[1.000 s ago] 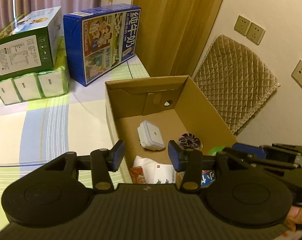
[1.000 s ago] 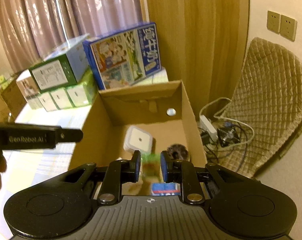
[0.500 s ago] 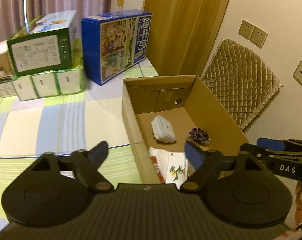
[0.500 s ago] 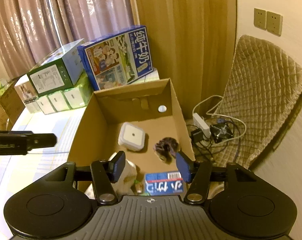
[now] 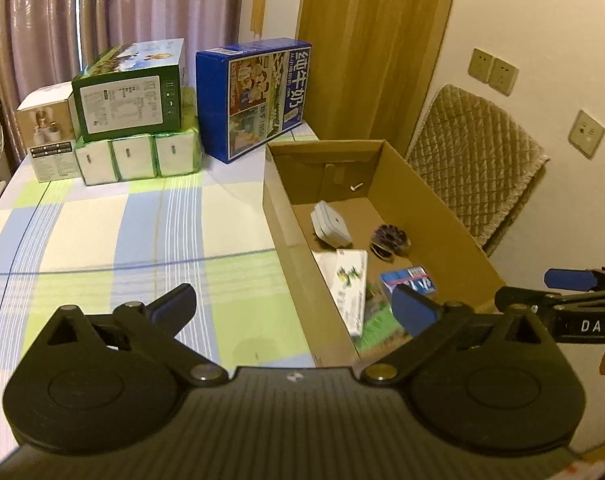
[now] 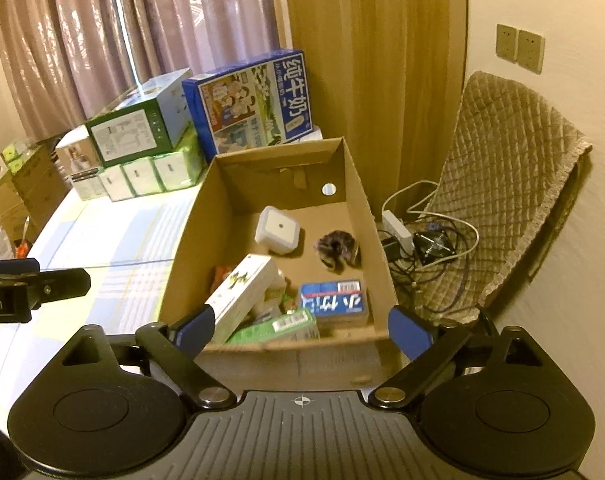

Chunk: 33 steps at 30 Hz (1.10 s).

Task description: Organize objects

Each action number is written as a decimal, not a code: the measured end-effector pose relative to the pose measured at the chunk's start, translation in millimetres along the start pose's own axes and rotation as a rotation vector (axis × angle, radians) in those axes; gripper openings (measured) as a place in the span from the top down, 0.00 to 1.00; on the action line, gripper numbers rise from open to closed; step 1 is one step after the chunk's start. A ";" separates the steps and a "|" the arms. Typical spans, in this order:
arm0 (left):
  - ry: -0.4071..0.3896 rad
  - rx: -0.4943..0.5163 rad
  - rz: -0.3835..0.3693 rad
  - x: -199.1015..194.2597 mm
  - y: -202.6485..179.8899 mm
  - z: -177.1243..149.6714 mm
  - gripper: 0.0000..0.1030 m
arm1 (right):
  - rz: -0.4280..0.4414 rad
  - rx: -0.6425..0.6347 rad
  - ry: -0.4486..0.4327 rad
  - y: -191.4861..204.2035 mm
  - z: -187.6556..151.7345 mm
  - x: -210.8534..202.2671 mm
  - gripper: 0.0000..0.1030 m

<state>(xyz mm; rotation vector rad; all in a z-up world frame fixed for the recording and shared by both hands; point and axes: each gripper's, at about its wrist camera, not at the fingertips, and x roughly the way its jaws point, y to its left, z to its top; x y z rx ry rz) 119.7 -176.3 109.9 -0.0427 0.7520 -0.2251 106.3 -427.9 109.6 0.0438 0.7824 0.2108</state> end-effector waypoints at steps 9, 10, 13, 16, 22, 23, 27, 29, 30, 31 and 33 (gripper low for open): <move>0.028 0.004 -0.001 -46.5 -16.2 -35.5 0.01 | -0.025 0.000 0.011 16.8 -35.6 -41.9 0.06; 0.028 0.002 -0.004 -51.2 -17.5 -40.0 0.01 | -0.034 -0.006 0.012 19.4 -39.3 -45.9 0.05; 0.036 -0.010 0.000 -62.8 -19.9 -52.0 0.01 | -0.060 -0.018 0.015 24.5 -51.5 -56.6 0.04; 0.045 -0.019 0.023 -71.1 -20.6 -61.8 0.01 | -0.060 0.005 0.019 24.3 -62.2 -65.6 0.03; 0.060 -0.019 0.034 -83.2 -19.2 -76.9 0.01 | -0.052 0.003 0.026 27.5 -73.5 -81.2 0.03; 0.063 -0.019 0.030 -84.9 -18.5 -79.1 0.01 | -0.054 -0.003 0.027 29.4 -73.6 -82.5 0.03; 0.071 -0.010 0.030 -91.4 -19.5 -88.9 0.01 | -0.055 -0.029 0.031 37.5 -75.7 -84.5 0.03; 0.075 -0.010 0.028 -94.1 -19.0 -93.0 0.01 | -0.056 -0.043 0.032 41.4 -77.3 -84.4 0.03; 0.077 -0.014 0.026 -95.9 -18.1 -95.0 0.01 | -0.054 -0.047 0.034 42.6 -78.6 -84.1 0.03; 0.079 -0.016 0.025 -96.8 -17.4 -96.3 0.01 | -0.052 -0.050 0.035 44.0 -79.7 -84.2 0.02; 0.080 -0.025 0.029 -99.0 -15.6 -98.5 0.01 | -0.052 -0.057 0.038 46.9 -81.5 -83.7 0.02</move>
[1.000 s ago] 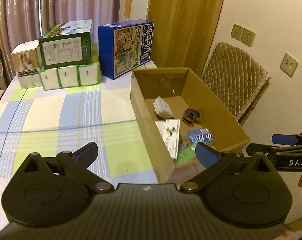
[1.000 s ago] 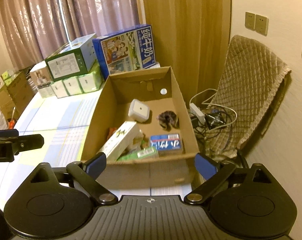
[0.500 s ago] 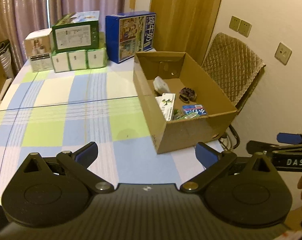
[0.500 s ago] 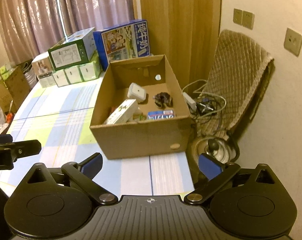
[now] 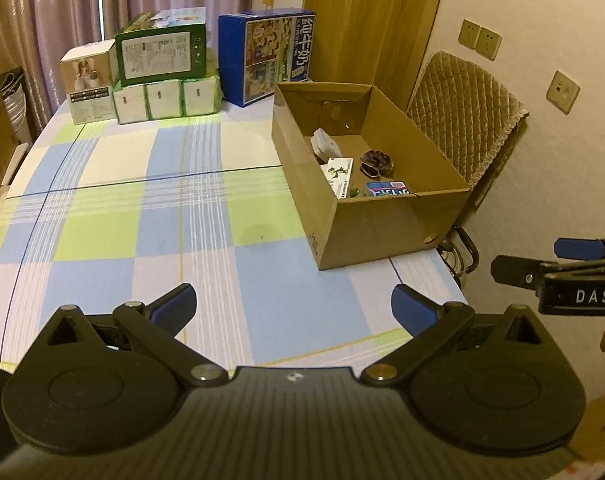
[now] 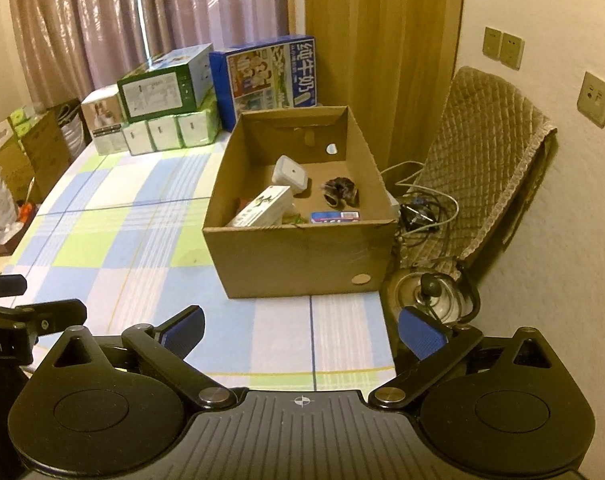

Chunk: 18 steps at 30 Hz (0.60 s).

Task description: Organize objects

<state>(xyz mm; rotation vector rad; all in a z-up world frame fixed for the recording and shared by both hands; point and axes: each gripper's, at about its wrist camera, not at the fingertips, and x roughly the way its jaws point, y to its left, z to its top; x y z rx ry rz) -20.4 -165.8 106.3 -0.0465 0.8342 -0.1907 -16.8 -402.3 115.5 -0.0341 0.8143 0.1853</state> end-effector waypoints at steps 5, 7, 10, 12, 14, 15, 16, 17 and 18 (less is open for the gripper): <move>-0.003 -0.010 0.009 -4.8 2.9 -4.0 0.01 | 0.009 0.012 0.006 0.8 -6.5 -0.7 0.02; 0.005 -0.014 0.006 -4.7 3.6 -5.6 0.01 | 0.008 0.012 0.007 1.3 -7.5 -1.1 0.02; 0.012 -0.015 0.011 -3.6 3.3 -7.8 0.01 | 0.016 0.016 0.003 1.2 -6.4 -3.1 0.02; 0.014 -0.023 0.006 -3.3 3.3 -7.9 0.01 | 0.018 0.017 0.001 1.4 -6.2 -4.2 0.02; 0.009 -0.024 0.006 -3.8 3.7 -7.6 0.01 | 0.016 0.018 0.001 1.3 -6.5 -4.3 0.02; 0.007 -0.024 0.006 -3.9 3.2 -7.5 0.01 | 0.016 0.019 0.002 1.3 -6.3 -4.0 0.02; 0.004 -0.024 0.008 -4.0 3.3 -7.1 0.01 | 0.017 0.021 0.002 1.0 -6.4 -4.0 0.02; 0.003 -0.025 0.009 -3.9 3.5 -6.7 0.01 | 0.017 0.022 0.002 1.1 -6.4 -4.2 0.02; 0.004 -0.027 0.009 -3.4 3.5 -6.7 0.01 | 0.016 0.021 0.002 1.0 -6.3 -4.1 0.02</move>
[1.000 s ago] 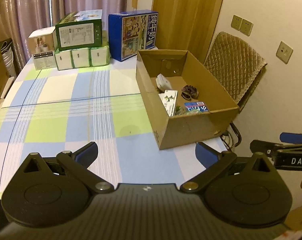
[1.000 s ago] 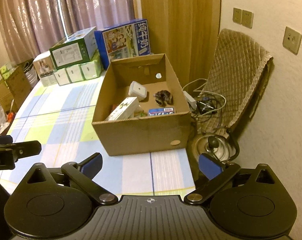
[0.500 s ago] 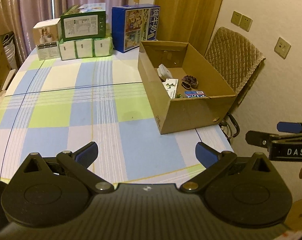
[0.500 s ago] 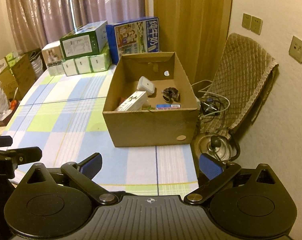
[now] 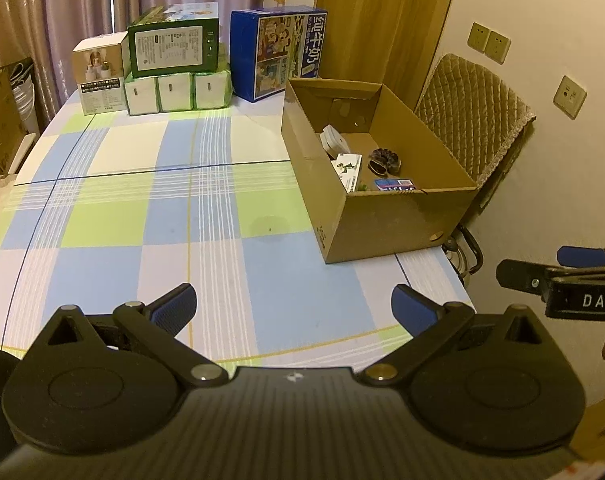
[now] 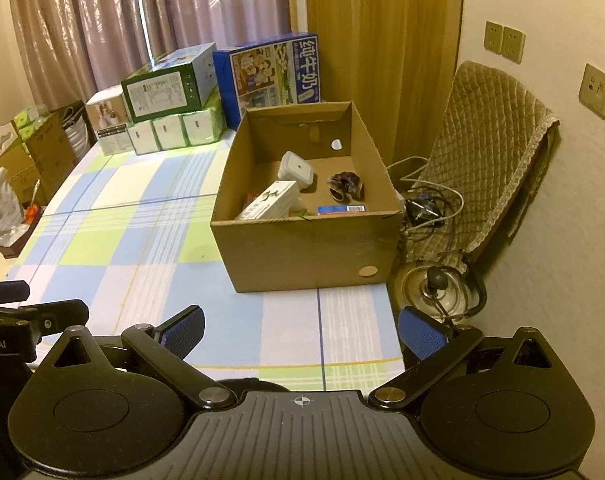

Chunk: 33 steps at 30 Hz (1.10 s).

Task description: Organize objects

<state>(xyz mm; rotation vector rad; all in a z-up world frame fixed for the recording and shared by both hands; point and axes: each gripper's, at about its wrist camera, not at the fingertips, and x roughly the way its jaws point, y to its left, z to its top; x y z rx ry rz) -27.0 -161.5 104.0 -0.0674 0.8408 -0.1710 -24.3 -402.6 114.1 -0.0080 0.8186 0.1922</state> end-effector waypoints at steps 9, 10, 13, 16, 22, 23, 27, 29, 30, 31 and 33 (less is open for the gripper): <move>0.007 -0.008 -0.008 2.5 0.2 -1.9 0.01 | 0.003 -0.003 0.004 2.6 -0.2 1.9 0.02; 0.006 -0.007 -0.007 2.7 -0.4 -1.9 0.01 | 0.003 -0.004 0.003 3.6 -0.5 2.0 0.02; 0.006 -0.004 -0.009 2.6 -0.5 -2.0 0.01 | 0.005 -0.003 0.004 4.8 -0.6 2.5 0.02; 0.005 -0.005 -0.009 2.7 -0.5 -2.4 0.01 | 0.005 -0.005 0.005 6.1 -1.2 2.5 0.02; 0.008 -0.009 -0.008 3.1 0.2 -2.4 0.01 | 0.007 -0.007 0.005 7.1 -1.1 3.1 0.02; 0.008 -0.011 -0.008 3.2 0.4 -2.5 0.01 | 0.007 -0.007 0.005 7.1 -1.1 3.1 0.02; 0.006 -0.010 -0.008 3.1 0.3 -2.9 0.01 | 0.007 -0.006 0.003 8.1 -0.8 2.9 0.02; 0.006 -0.008 -0.011 3.1 0.7 -3.1 0.01 | 0.007 -0.008 0.001 9.1 -0.1 2.2 0.02; 0.007 -0.008 -0.012 3.2 0.8 -3.3 0.01 | 0.007 -0.009 0.001 9.5 -0.1 1.9 0.02; 0.006 -0.006 -0.013 3.3 1.1 -3.5 0.01 | 0.008 -0.010 0.001 9.6 -0.1 1.6 0.02; 0.008 -0.005 -0.012 3.7 1.0 -3.6 0.01 | 0.011 -0.011 0.000 9.9 -0.6 1.4 0.02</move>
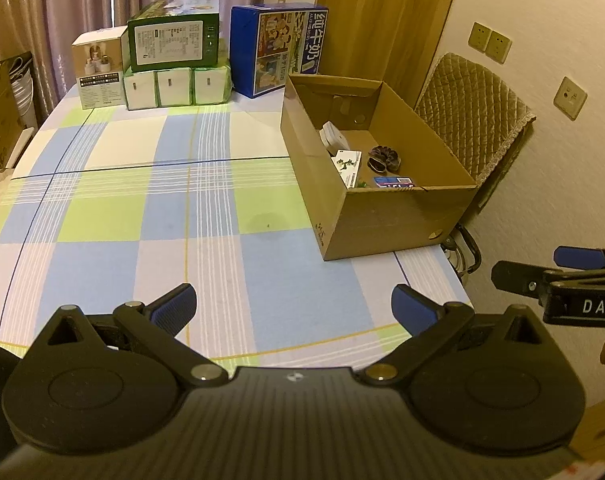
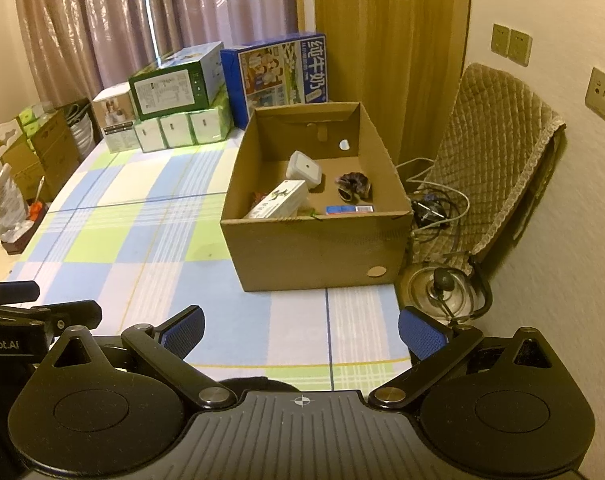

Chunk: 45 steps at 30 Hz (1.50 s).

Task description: Organize objects

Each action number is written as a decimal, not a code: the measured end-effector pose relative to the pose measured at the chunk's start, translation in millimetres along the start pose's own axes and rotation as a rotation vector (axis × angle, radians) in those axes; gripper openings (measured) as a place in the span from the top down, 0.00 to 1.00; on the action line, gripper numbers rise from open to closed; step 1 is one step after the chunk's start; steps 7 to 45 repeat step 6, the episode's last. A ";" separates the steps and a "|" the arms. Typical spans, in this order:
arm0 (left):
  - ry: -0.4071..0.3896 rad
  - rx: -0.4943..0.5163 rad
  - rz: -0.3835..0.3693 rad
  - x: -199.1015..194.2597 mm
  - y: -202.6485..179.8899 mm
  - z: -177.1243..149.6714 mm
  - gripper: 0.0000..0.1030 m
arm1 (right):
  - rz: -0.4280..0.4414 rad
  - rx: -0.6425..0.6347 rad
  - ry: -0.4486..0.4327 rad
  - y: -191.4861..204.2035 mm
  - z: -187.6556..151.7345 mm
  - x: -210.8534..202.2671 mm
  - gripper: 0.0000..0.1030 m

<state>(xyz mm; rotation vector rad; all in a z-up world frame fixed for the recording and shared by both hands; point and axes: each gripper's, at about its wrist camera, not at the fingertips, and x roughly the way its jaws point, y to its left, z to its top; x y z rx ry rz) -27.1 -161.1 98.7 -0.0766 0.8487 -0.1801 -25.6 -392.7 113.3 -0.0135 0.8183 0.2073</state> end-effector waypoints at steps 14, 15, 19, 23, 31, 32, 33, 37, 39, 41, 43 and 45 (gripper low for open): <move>-0.008 -0.011 -0.003 -0.6 -0.2 -1.7 0.01 | 0.000 0.001 0.000 -0.1 0.0 -0.2 0.02; -0.008 -0.011 -0.003 -0.6 -0.2 -1.7 0.01 | 0.000 0.001 0.000 -0.1 0.0 -0.2 0.02; -0.008 -0.011 -0.003 -0.6 -0.2 -1.7 0.01 | 0.000 0.001 0.000 -0.1 0.0 -0.2 0.02; -0.008 -0.011 -0.003 -0.6 -0.2 -1.7 0.01 | 0.000 0.001 0.000 -0.1 0.0 -0.2 0.02; -0.008 -0.011 -0.003 -0.6 -0.2 -1.7 0.01 | 0.000 0.001 0.000 -0.1 0.0 -0.2 0.02; -0.008 -0.011 -0.003 -0.6 -0.2 -1.7 0.01 | 0.000 0.001 0.000 -0.1 0.0 -0.2 0.02; -0.008 -0.011 -0.003 -0.6 -0.2 -1.7 0.01 | 0.000 0.001 0.000 -0.1 0.0 -0.2 0.02; -0.008 -0.011 -0.003 -0.6 -0.2 -1.7 0.01 | 0.000 0.001 0.000 -0.1 0.0 -0.2 0.02; -0.008 -0.011 -0.003 -0.6 -0.2 -1.7 0.01 | 0.000 0.001 0.000 -0.1 0.0 -0.2 0.02; -0.008 -0.011 -0.003 -0.6 -0.2 -1.7 0.01 | 0.000 0.001 0.000 -0.1 0.0 -0.2 0.02; -0.008 -0.011 -0.003 -0.6 -0.2 -1.7 0.01 | 0.000 0.001 0.000 -0.1 0.0 -0.2 0.02; -0.008 -0.011 -0.003 -0.6 -0.2 -1.7 0.01 | 0.000 0.001 0.000 -0.1 0.0 -0.2 0.02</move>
